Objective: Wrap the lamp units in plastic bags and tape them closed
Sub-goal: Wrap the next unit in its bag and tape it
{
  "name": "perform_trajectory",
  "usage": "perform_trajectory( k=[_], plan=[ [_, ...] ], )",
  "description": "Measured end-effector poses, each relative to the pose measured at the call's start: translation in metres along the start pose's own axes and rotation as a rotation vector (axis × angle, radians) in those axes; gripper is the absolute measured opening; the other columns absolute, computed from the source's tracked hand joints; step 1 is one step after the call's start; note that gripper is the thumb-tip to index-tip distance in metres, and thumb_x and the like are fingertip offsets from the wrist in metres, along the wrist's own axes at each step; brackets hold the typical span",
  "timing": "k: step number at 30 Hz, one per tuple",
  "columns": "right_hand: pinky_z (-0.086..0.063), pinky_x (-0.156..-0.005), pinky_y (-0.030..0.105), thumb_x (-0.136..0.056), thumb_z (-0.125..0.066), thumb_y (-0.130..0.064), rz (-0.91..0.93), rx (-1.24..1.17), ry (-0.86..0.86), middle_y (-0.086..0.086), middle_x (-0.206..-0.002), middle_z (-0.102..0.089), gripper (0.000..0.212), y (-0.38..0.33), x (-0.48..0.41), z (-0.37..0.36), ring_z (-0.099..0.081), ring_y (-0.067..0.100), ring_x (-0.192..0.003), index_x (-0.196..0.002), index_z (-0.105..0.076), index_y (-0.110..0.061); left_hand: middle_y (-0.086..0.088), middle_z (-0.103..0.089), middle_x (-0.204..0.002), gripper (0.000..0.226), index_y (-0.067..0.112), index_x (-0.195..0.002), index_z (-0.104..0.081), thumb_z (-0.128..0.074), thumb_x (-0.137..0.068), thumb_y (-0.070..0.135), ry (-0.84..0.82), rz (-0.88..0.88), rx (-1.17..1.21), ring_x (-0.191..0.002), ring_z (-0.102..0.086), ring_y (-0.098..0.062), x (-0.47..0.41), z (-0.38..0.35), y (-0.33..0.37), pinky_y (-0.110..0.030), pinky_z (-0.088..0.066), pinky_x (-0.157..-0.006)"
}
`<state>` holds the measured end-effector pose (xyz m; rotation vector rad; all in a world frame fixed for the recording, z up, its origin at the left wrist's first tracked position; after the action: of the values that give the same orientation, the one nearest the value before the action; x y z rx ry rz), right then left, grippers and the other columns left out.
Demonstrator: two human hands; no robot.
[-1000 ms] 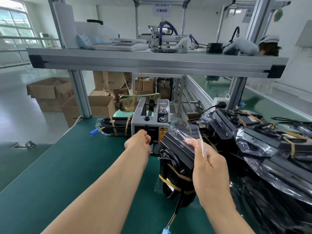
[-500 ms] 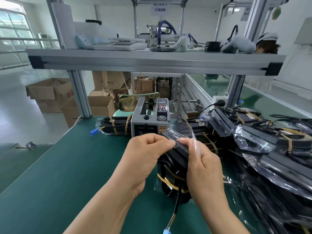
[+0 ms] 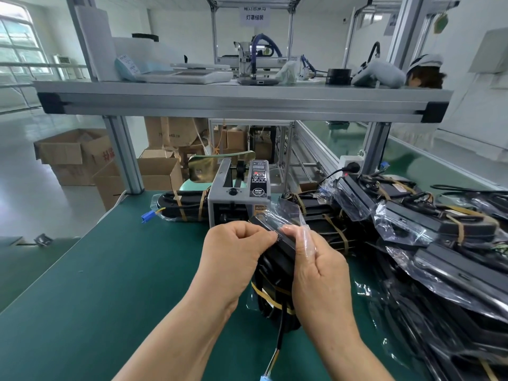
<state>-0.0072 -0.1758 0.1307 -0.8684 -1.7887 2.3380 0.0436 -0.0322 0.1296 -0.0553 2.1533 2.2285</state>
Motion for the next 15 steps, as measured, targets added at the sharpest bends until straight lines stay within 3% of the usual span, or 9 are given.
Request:
perform_trajectory(
  k=[4, 10, 15],
  plan=[
    [-0.051, -0.068, 0.031, -0.106, -0.041, -0.028, -0.006, -0.001, -0.006, -0.006, -0.08, -0.071, 0.036, 0.0003, 0.001, -0.0016, -0.065, 0.013, -0.075, -0.086, -0.071, -0.025, 0.0, -0.069, -0.06, 0.014, 0.016, -0.064, -0.073, -0.077, -0.078, 0.015, 0.024, -0.024, -0.04, -0.054, -0.062, -0.008, -0.0001, 0.0018, -0.0008, -0.022, -0.053, -0.056],
    [-0.051, -0.069, 0.044, -0.106, -0.04, -0.03, -0.012, 0.008, -0.016, 0.009, -0.077, -0.068, 0.039, 0.0006, 0.0017, -0.0042, -0.062, 0.03, -0.076, -0.086, -0.068, -0.011, 0.007, -0.068, -0.06, 0.006, 0.026, -0.068, -0.073, -0.074, -0.069, 0.031, 0.069, -0.05, -0.124, -0.053, -0.057, -0.003, 0.0011, 0.0046, -0.0021, -0.024, -0.05, -0.057],
    [-0.053, -0.068, 0.038, -0.106, -0.04, -0.031, -0.004, -0.011, -0.022, 0.001, -0.078, -0.071, 0.038, 0.0008, 0.003, -0.0042, -0.065, 0.02, -0.074, -0.088, -0.071, -0.019, 0.015, -0.054, -0.053, 0.015, 0.033, -0.075, -0.068, -0.067, -0.061, 0.038, 0.091, -0.057, -0.169, -0.045, -0.046, 0.0, 0.0014, 0.0044, -0.0023, -0.024, -0.043, -0.05]
  ],
)
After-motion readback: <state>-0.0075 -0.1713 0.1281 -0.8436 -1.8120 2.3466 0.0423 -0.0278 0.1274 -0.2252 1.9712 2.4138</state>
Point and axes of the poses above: each hand's wrist, its own x-axis away from the middle knuckle, its own z-axis out of the back of the hand, y = z × x, the point moved 8 cm from there along -x, towards the middle knuckle
